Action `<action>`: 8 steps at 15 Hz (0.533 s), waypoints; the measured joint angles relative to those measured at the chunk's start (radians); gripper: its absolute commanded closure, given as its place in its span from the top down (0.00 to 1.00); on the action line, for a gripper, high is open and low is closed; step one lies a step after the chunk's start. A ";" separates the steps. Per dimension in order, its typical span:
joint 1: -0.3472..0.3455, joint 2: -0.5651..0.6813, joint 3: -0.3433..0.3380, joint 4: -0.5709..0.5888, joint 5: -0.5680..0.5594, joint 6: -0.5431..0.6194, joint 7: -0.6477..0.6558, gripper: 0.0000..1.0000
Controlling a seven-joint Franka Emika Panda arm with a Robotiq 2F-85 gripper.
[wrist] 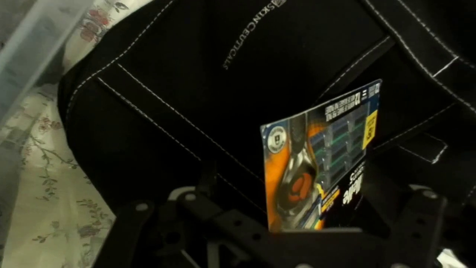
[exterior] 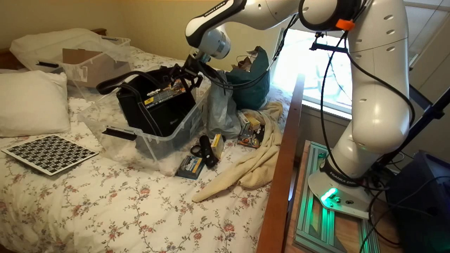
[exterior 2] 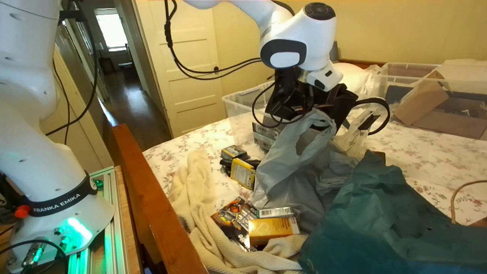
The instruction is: Remove the book from the black bag
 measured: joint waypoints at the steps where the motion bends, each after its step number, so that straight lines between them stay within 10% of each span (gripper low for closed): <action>1: -0.012 0.015 0.011 0.018 0.028 -0.014 -0.023 1.00; 5: -0.033 0.077 0.028 0.084 0.111 -0.055 -0.090 1.00; 8: -0.034 0.120 0.031 0.128 0.159 -0.056 -0.123 0.68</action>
